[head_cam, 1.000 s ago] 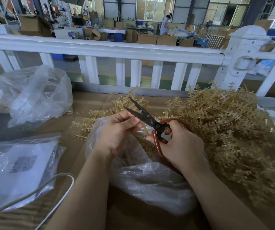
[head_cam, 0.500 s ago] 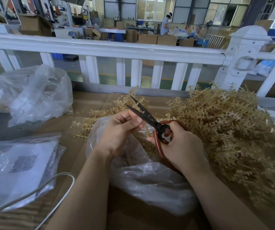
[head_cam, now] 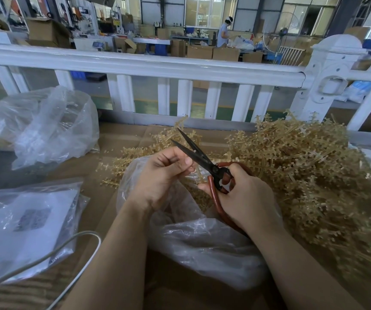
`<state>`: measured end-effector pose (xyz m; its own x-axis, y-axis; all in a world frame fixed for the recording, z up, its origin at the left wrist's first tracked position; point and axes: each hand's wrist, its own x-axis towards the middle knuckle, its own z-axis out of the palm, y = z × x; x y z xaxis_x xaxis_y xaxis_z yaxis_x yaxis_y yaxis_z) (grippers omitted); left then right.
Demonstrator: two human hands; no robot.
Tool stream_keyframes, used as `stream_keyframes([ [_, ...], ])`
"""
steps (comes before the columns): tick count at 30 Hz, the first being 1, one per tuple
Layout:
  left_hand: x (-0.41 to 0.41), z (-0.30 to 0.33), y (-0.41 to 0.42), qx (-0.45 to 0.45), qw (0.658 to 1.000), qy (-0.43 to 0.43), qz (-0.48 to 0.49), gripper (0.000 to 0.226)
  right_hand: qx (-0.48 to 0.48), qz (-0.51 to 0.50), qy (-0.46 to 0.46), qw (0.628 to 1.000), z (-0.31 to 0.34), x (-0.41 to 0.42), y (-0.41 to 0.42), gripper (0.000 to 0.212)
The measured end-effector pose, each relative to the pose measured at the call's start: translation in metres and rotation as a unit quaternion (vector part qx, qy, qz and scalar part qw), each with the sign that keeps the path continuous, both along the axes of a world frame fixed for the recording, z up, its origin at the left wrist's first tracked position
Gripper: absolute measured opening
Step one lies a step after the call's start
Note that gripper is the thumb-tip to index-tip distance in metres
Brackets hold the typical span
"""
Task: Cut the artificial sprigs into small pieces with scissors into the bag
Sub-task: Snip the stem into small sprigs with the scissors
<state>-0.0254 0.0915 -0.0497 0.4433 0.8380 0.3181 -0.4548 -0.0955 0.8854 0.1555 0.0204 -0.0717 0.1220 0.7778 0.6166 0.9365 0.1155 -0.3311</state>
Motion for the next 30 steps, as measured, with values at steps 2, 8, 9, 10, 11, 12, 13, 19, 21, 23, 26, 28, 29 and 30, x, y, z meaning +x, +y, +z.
stream_keyframes([
  [2, -0.0002, 0.0003, 0.0, -0.007, 1.0, 0.0, 0.002, 0.007, 0.0, -0.005, -0.006, 1.0, -0.0007, 0.0003, 0.0015, 0.065],
  [8, -0.0012, 0.003, -0.0017, -0.016, 1.0, -0.001, 0.002, 0.01, 0.011, -0.018, -0.011, 1.0, -0.0019, 0.0019, 0.0039, 0.068],
  [9, -0.0024, 0.0034, -0.0011, -0.022, 1.0, -0.004, 0.005, 0.01, 0.012, -0.02, -0.011, 1.0, -0.0021, 0.0024, 0.0042, 0.068],
  [10, -0.0038, 0.0033, -0.0002, -0.027, 1.0, -0.006, 0.008, 0.01, 0.011, -0.021, -0.012, 1.0, -0.0025, 0.0029, 0.0044, 0.068],
  [11, -0.0051, 0.0033, 0.0003, -0.028, 1.0, -0.007, 0.01, 0.008, 0.01, -0.021, -0.013, 1.0, -0.0025, 0.0031, 0.0043, 0.069],
  [12, -0.0061, 0.0029, 0.0009, -0.024, 1.0, -0.004, 0.012, 0.005, 0.011, -0.02, -0.014, 1.0, -0.0029, 0.0032, 0.004, 0.071],
  [13, -0.0067, 0.0029, 0.0009, -0.019, 1.0, -0.004, 0.011, 0.003, 0.012, -0.019, -0.017, 1.0, -0.003, 0.0033, 0.004, 0.071],
  [19, -0.0061, 0.0045, -0.0008, -0.02, 1.0, -0.008, 0.02, 0.016, 0.028, -0.033, -0.041, 0.998, -0.0008, 0.0017, 0.0038, 0.067],
  [21, -0.0062, 0.004, -0.0007, -0.031, 0.999, -0.01, 0.03, 0.015, 0.033, -0.042, -0.045, 0.998, 0.0006, 0.0009, 0.0033, 0.065],
  [23, -0.006, 0.004, -0.0006, -0.033, 0.999, -0.012, 0.032, 0.015, 0.034, -0.043, -0.046, 0.997, 0.0011, 0.0009, 0.0032, 0.064],
  [26, -0.0057, 0.0052, -0.0014, -0.031, 0.999, -0.014, 0.027, 0.015, 0.029, -0.039, -0.041, 0.998, 0.0004, 0.0017, 0.0035, 0.064],
  [28, -0.0057, 0.0058, -0.002, -0.026, 0.999, -0.012, 0.02, 0.015, 0.015, -0.03, -0.035, 0.999, -0.0008, 0.0024, 0.0041, 0.064],
  [29, -0.0057, 0.0061, -0.002, -0.024, 0.999, -0.011, 0.018, 0.015, 0.011, -0.025, -0.034, 0.999, -0.0014, 0.0029, 0.0042, 0.063],
  [30, -0.0056, 0.0061, -0.0021, -0.023, 1.0, -0.01, 0.016, 0.015, 0.01, -0.021, -0.033, 0.999, -0.0019, 0.0035, 0.0044, 0.062],
])
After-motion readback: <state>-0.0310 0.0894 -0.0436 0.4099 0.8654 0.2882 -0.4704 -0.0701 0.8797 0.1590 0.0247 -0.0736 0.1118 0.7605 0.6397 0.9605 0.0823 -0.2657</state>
